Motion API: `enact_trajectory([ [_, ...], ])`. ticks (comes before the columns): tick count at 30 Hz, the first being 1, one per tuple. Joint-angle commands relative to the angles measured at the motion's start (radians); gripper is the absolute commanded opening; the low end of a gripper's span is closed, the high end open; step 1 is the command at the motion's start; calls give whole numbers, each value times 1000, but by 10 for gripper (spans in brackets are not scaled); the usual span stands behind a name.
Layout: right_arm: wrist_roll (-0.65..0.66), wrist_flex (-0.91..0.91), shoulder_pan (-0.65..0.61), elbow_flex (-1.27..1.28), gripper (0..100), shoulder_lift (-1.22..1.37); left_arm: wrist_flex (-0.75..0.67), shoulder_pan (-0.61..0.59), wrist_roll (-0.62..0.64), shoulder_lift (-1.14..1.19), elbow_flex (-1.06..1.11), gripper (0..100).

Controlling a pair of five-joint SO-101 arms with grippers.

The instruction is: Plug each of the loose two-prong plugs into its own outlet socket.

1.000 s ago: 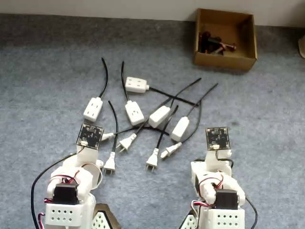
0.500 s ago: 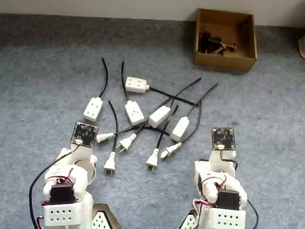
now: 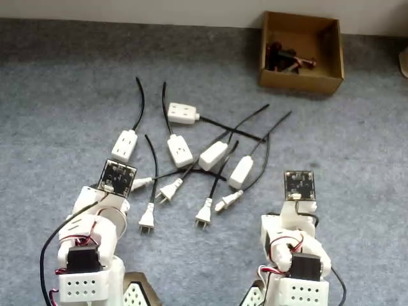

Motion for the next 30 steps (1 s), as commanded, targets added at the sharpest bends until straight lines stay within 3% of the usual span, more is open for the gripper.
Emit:
enact_trajectory([
  [1, 8, 4, 10, 130, 6, -15, -17, -10, -37, -7, -8, 43],
  [7, 8, 4, 10, 130, 6, -15, -11, -5, -40, -5, -113, 56],
  [20, 8, 4, 12, 130, 6, -15, 160, -5, -74, 22, -374, 56],
  [30, 8, 4, 12, 130, 6, -15, 152, -4, -74, 575, -699, 53],
])
